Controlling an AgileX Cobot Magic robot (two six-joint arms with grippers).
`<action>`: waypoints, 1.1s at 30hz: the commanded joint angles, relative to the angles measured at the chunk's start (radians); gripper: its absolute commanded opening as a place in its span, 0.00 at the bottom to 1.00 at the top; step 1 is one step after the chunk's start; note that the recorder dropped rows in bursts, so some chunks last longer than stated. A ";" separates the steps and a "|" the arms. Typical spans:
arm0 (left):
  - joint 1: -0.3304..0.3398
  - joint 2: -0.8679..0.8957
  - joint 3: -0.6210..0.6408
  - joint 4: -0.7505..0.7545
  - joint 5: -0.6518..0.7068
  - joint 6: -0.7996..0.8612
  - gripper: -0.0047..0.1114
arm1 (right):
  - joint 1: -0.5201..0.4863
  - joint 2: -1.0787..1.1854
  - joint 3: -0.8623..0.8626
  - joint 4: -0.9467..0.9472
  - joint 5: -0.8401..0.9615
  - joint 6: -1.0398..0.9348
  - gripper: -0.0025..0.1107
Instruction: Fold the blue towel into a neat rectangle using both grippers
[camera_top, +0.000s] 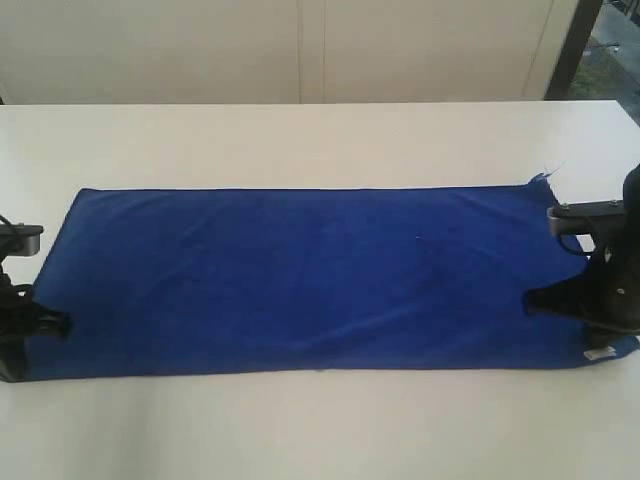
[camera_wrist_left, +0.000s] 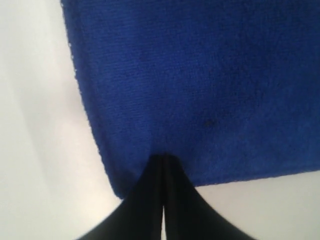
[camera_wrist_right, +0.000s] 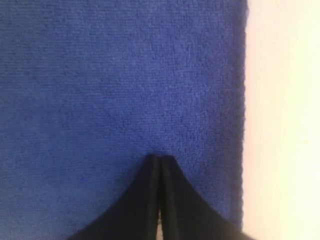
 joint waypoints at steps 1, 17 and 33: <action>0.005 0.016 0.013 0.013 0.046 -0.004 0.04 | -0.005 0.010 0.007 -0.010 0.022 0.008 0.02; 0.005 -0.172 0.011 0.024 -0.038 -0.001 0.04 | -0.005 -0.216 0.007 0.054 -0.066 0.001 0.02; 0.005 -0.679 0.011 0.013 0.166 -0.061 0.04 | -0.005 -0.570 0.085 0.289 0.000 -0.234 0.02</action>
